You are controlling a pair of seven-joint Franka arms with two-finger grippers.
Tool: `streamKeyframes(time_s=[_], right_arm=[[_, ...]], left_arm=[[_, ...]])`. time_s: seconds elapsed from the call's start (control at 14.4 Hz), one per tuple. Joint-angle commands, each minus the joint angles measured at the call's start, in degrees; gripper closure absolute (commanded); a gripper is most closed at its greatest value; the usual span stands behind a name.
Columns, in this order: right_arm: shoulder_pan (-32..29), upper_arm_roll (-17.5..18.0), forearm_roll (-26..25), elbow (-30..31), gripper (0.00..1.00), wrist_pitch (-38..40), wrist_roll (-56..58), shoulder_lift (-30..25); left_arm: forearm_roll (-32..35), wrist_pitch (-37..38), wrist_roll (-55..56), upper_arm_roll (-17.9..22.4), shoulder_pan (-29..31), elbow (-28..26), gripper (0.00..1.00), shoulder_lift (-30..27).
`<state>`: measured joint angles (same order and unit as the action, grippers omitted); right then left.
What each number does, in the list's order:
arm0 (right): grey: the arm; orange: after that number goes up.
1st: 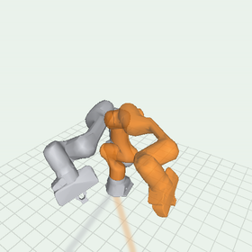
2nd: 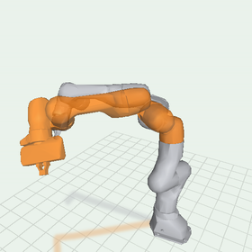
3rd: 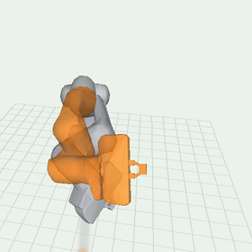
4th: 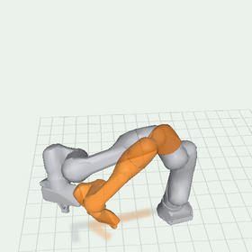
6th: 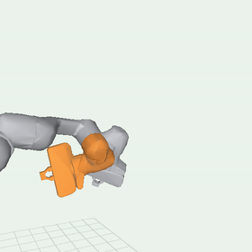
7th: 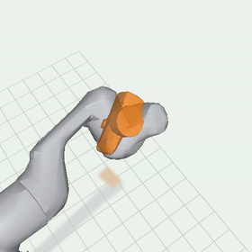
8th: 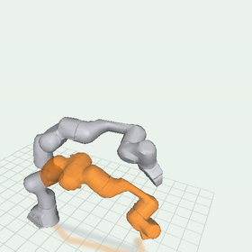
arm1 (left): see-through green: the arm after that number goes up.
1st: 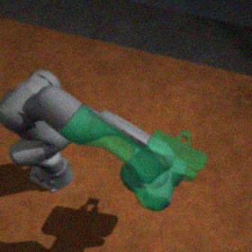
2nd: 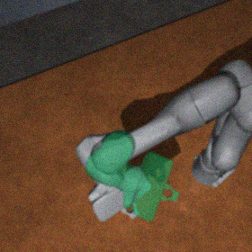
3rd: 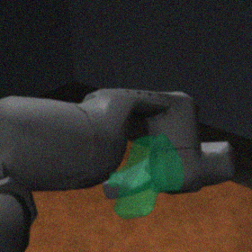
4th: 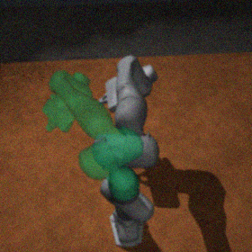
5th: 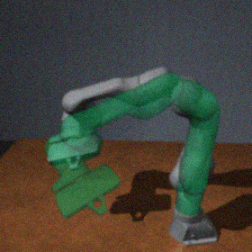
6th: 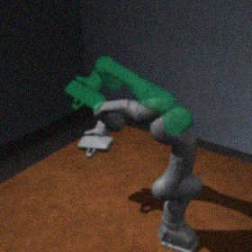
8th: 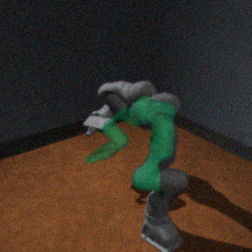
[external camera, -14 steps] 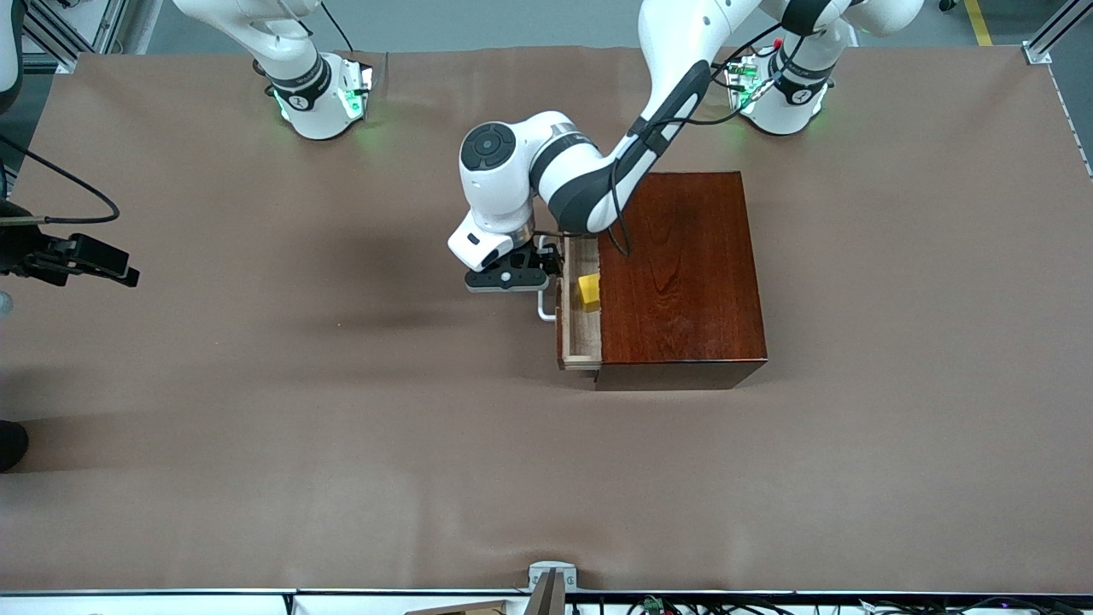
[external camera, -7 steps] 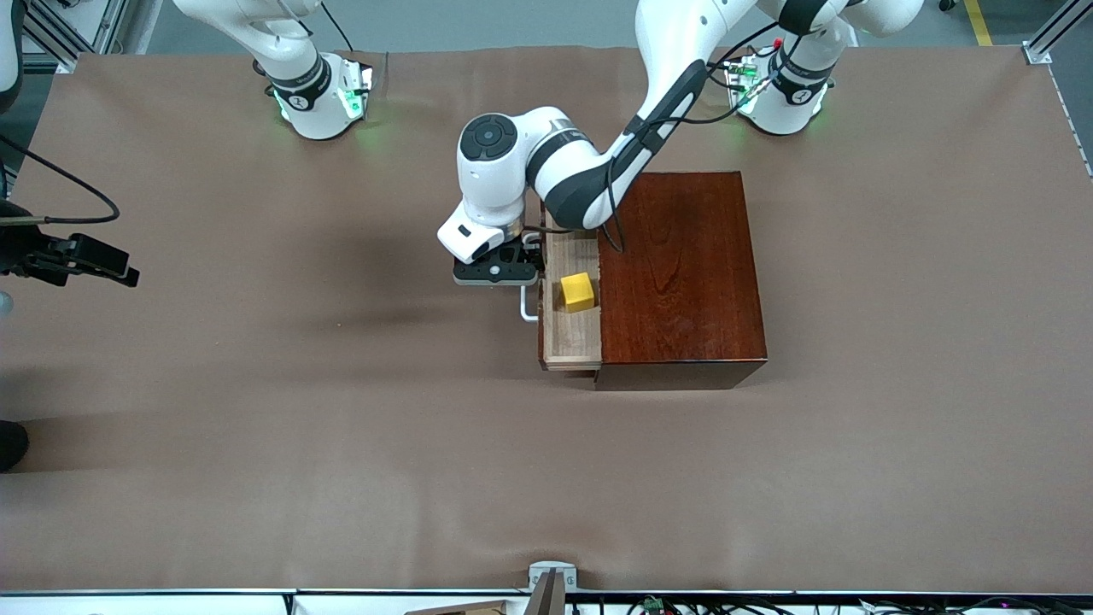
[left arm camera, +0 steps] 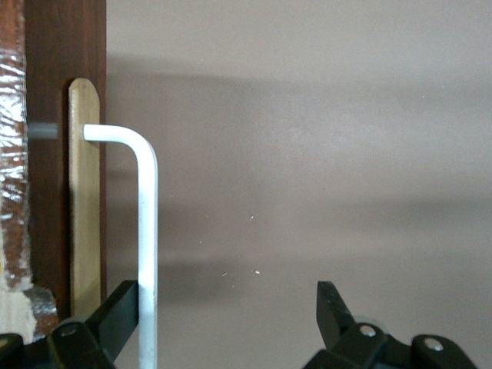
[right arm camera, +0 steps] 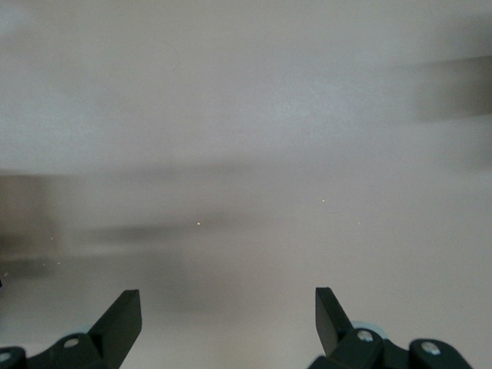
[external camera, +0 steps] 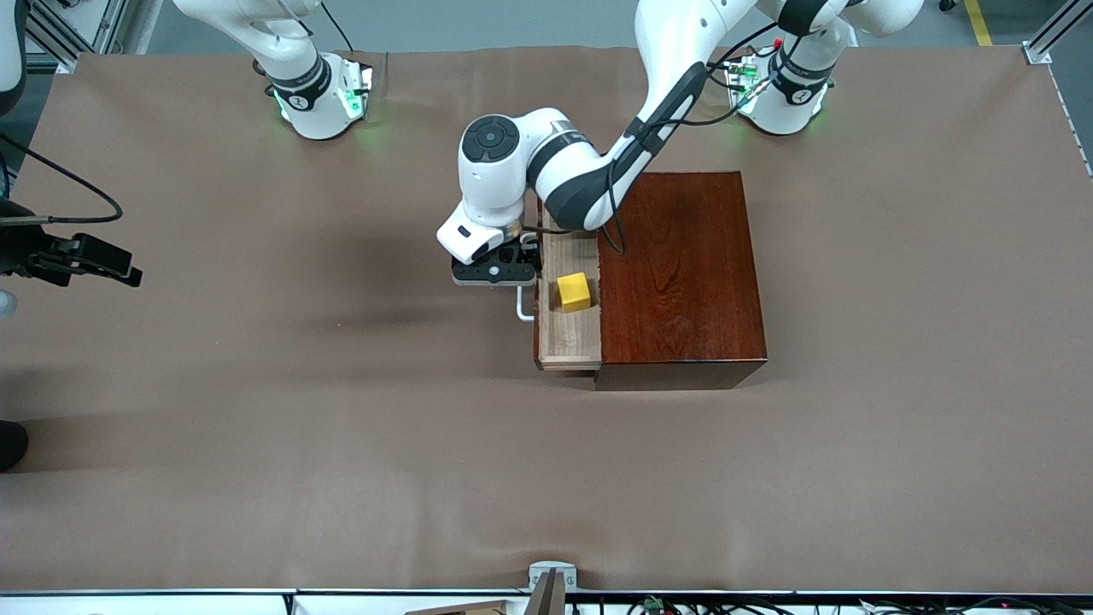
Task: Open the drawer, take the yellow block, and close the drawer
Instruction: 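Pull the drawer handle outward with the left gripper, opening the drawer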
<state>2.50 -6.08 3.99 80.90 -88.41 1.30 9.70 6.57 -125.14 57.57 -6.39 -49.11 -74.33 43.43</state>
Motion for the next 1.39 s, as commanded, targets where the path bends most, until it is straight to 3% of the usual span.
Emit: streamKeyframes(time_s=[0.0,0.28,0.9,1.32], right_arm=[[-0.31,0.28,-0.30,-0.13,0.00,0.08,-0.77,0.05],[-0.48,0.28,-0.39,-0.39,0.00,0.25,-0.77,0.05],[-0.83,0.28,-0.30,-0.30,0.00,0.60,-0.16,0.05],[-0.05,0.72,0.49,-0.13,0.00,0.78,0.02,0.23]], left_arm=[[-1.56,-4.40,-0.53,-1.61,-0.46,1.73,0.00,2.53],[-1.65,-5.54,-2.82,-3.63,-0.38,1.73,0.00,2.63],[-9.64,-11.88,-2.82,-3.55,0.06,2.08,0.00,3.24],[-10.53,-12.58,-2.64,-3.63,1.29,2.17,0.00,2.63]])
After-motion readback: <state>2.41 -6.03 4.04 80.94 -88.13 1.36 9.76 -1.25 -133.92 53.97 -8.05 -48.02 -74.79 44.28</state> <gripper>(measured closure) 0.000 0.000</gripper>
